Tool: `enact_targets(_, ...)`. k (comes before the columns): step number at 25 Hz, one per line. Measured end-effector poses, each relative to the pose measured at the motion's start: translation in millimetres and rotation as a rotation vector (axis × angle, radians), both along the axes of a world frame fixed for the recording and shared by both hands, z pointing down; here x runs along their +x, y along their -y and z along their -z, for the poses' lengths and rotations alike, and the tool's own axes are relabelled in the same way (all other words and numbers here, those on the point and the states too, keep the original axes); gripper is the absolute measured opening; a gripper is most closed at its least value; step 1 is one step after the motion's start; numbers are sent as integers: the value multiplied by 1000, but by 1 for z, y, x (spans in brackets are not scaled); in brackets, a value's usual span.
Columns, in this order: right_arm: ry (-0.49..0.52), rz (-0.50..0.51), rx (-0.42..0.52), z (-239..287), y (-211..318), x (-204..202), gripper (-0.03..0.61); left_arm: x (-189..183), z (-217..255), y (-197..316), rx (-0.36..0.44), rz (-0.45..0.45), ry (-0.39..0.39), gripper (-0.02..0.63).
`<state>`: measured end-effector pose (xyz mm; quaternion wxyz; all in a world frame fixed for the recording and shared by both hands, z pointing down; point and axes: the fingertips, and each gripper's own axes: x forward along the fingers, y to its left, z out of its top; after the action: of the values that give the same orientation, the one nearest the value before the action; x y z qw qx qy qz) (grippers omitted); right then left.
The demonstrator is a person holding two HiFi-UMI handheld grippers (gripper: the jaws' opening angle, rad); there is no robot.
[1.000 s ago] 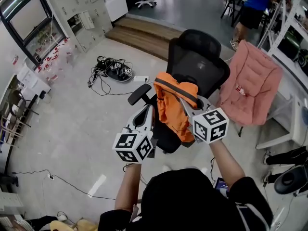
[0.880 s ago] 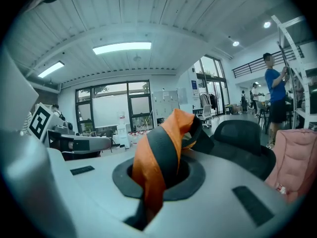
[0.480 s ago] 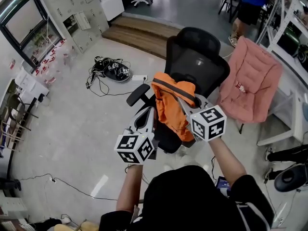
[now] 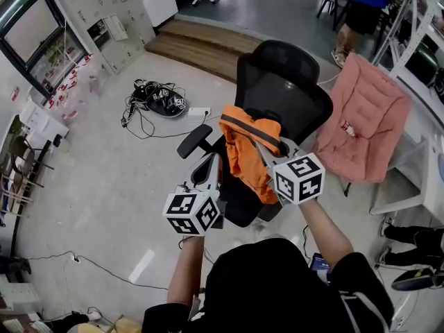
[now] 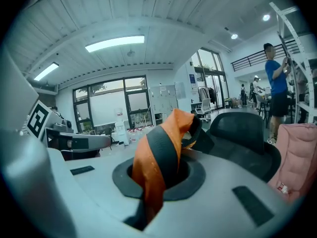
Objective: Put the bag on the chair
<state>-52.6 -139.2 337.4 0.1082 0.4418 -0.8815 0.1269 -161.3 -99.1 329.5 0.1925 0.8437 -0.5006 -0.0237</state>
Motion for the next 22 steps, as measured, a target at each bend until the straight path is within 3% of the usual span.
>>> enact_targets(22,-25,19,-149,-76,153,34,13,43,-61,148,-144,11,29,9)
